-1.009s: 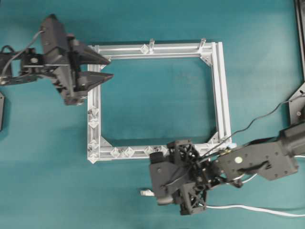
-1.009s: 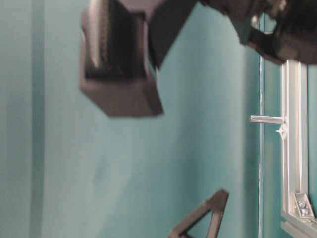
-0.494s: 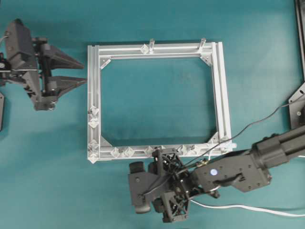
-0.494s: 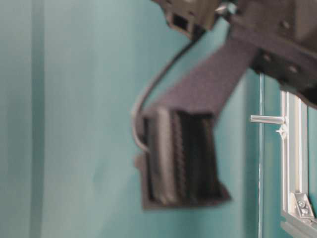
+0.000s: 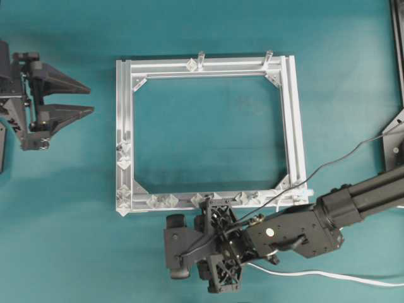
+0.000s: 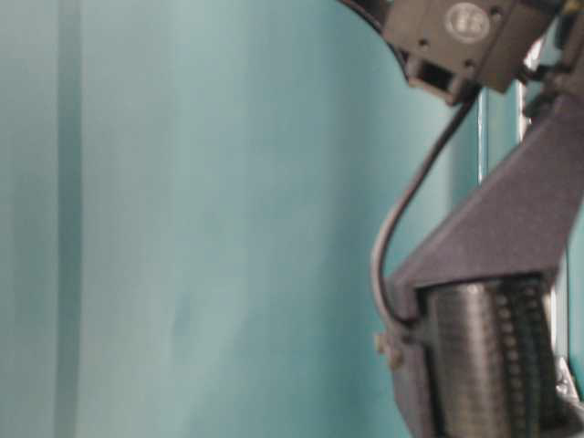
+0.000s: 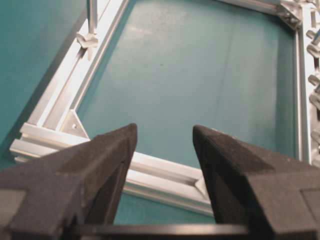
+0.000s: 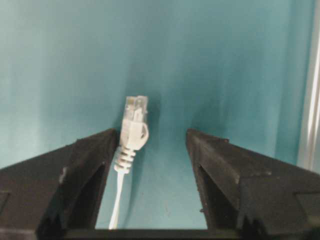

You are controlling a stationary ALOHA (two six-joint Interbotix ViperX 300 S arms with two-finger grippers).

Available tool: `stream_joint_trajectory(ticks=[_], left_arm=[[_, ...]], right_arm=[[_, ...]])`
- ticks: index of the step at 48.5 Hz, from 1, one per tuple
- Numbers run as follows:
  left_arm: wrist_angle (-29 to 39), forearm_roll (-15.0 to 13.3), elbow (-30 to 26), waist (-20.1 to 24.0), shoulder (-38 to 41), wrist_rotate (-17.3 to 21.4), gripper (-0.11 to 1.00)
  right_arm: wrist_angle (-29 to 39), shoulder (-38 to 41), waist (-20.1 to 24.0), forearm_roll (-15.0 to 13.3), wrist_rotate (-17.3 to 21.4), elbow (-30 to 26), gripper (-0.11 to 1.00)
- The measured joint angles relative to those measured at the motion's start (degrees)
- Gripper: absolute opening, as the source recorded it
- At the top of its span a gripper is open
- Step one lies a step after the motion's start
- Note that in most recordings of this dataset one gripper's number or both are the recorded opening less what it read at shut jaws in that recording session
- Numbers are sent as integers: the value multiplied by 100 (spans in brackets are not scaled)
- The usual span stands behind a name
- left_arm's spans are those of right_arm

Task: Move the cable alternately left and right between 8 closely spaced pins so it hooks onto each one.
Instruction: 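Close the right gripper on the white cable near its plug and lift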

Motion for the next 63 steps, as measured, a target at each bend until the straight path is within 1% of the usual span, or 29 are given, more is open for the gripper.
stream_joint_trajectory(ticks=[7, 11, 14, 20, 21, 33, 44, 53, 63], left_arm=[[62, -9, 114, 0, -290, 0, 61], [158, -9, 167, 0, -457, 0, 61], [255, 0, 193, 0, -598, 0, 61], [466, 0, 264, 0, -879, 0, 61], [501, 0, 272, 0, -923, 0, 61], [800, 0, 448, -9, -1608, 0, 60], [1318, 0, 606, -9, -2364, 0, 61], [1863, 0, 633, -9, -2848, -18, 61], [1942, 0, 712, -9, -3111, -26, 61]], right_arm=[[9, 9, 0, 0, 9, -18, 62], [9, 9, 0, 0, 9, -18, 56], [18, 9, 9, -9, 9, -18, 47], [18, 9, 18, -26, 9, -26, 18], [9, 18, 26, -26, 9, -26, 17], [18, 18, 70, -26, 18, -53, 17], [387, -149, 246, -18, 53, -53, 17], [817, -536, 237, -18, 272, -53, 17], [1230, -896, 246, -53, 633, -53, 17]])
